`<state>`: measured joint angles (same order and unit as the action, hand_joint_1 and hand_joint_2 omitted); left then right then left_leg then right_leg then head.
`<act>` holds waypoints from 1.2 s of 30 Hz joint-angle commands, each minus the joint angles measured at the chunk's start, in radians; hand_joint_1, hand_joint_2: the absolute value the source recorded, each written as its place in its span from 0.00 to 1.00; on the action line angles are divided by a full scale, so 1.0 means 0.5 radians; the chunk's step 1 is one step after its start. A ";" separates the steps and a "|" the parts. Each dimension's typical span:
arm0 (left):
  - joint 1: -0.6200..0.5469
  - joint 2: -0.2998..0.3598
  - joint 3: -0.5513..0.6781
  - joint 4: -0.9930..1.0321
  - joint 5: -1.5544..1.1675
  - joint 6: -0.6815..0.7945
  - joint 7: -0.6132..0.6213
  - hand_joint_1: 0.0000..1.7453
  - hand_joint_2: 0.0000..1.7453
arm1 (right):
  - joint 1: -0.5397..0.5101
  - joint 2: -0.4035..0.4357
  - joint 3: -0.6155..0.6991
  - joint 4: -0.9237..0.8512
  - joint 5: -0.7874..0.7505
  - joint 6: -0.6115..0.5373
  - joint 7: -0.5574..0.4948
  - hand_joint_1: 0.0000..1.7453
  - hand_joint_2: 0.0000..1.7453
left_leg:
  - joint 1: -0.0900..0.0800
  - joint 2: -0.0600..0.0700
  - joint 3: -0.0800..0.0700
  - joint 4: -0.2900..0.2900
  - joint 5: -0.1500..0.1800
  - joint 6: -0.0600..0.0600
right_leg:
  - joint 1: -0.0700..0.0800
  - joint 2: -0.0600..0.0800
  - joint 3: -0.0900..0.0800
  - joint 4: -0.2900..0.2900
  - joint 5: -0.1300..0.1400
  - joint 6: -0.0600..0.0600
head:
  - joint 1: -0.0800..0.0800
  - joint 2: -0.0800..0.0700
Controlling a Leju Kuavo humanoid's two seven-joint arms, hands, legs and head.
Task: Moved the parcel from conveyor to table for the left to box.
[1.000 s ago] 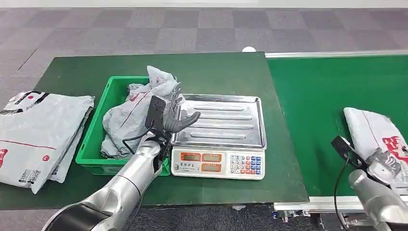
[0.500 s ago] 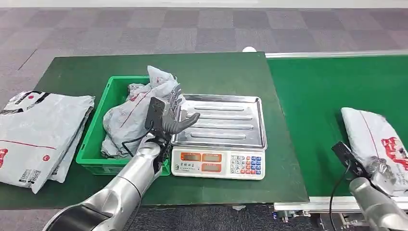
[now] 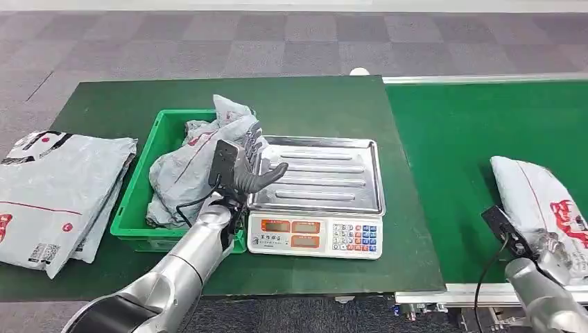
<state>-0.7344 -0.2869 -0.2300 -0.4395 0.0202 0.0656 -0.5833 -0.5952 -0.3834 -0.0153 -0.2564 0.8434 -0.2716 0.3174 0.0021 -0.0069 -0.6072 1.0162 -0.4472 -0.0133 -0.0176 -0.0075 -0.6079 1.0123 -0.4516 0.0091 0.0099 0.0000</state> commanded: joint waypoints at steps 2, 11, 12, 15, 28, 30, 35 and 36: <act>-0.045 0.022 0.080 0.099 0.002 -0.010 0.007 0.00 1.00 | -0.016 0.043 -0.091 0.043 -0.005 0.017 0.003 0.00 1.00 | 0.002 0.005 0.010 -0.005 -0.002 0.000 | 0.003 0.005 0.010 -0.008 0.001 -0.003 | 0.000 0.000; -0.045 0.022 0.080 0.099 0.002 -0.010 0.007 0.00 1.00 | -0.016 0.043 -0.091 0.043 -0.005 0.017 0.003 0.00 1.00 | 0.001 0.003 0.005 -0.001 -0.001 0.000 | 0.002 0.003 0.005 -0.003 0.001 -0.001 | 0.000 0.000; -0.045 0.020 0.078 0.100 0.003 -0.016 0.007 0.00 1.00 | -0.027 0.036 -0.095 0.045 -0.004 0.042 0.003 0.00 1.00 | 0.001 0.005 0.008 -0.003 -0.001 0.000 | 0.001 0.005 0.008 -0.005 0.001 -0.002 | 0.000 0.000; -0.046 0.016 0.075 0.105 0.003 -0.014 0.008 0.00 1.00 | -0.043 0.020 -0.109 0.051 -0.009 0.077 -0.003 0.00 1.00 | 0.000 0.003 0.004 -0.001 -0.001 0.000 | 0.001 0.003 0.004 -0.002 0.000 -0.001 | 0.000 0.000; -0.028 0.052 0.077 0.112 0.040 -0.003 -0.009 0.00 1.00 | 0.044 0.077 -0.207 -0.025 0.026 -0.021 -0.252 1.00 1.00 | 0.002 0.005 0.009 -0.002 -0.002 0.001 | 0.002 0.005 0.010 -0.006 0.002 -0.001 | 0.000 0.000; -0.030 0.050 0.077 0.116 0.043 -0.006 -0.012 0.00 1.00 | 0.058 0.096 -0.203 -0.037 0.037 -0.038 -0.271 1.00 1.00 | 0.002 0.007 0.011 -0.004 -0.002 0.001 | 0.003 0.006 0.011 -0.007 0.002 -0.002 | 0.000 0.000; -0.036 0.044 0.072 0.125 0.047 -0.009 -0.016 0.00 1.00 | 0.072 0.128 -0.194 -0.066 0.071 -0.063 -0.299 1.00 1.00 | 0.003 0.008 0.012 -0.004 -0.002 0.001 | 0.004 0.008 0.013 -0.008 0.003 -0.002 | 0.000 0.000; -0.035 0.044 0.072 0.126 0.047 -0.010 -0.017 0.00 1.00 | 0.072 0.130 -0.191 -0.068 0.076 -0.063 -0.299 1.00 1.00 | 0.002 0.006 0.009 -0.002 -0.002 0.001 | 0.003 0.006 0.009 -0.005 0.002 -0.001 | 0.000 0.000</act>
<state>-0.7320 -0.2789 -0.2300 -0.4307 0.0397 0.0668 -0.5921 -0.5716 -0.3796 -0.0725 -0.2769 0.8709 -0.3006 0.1728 0.0022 -0.0068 -0.6063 1.0172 -0.4476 -0.0123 -0.0171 -0.0075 -0.6063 1.0122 -0.4512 0.0098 0.0099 0.0000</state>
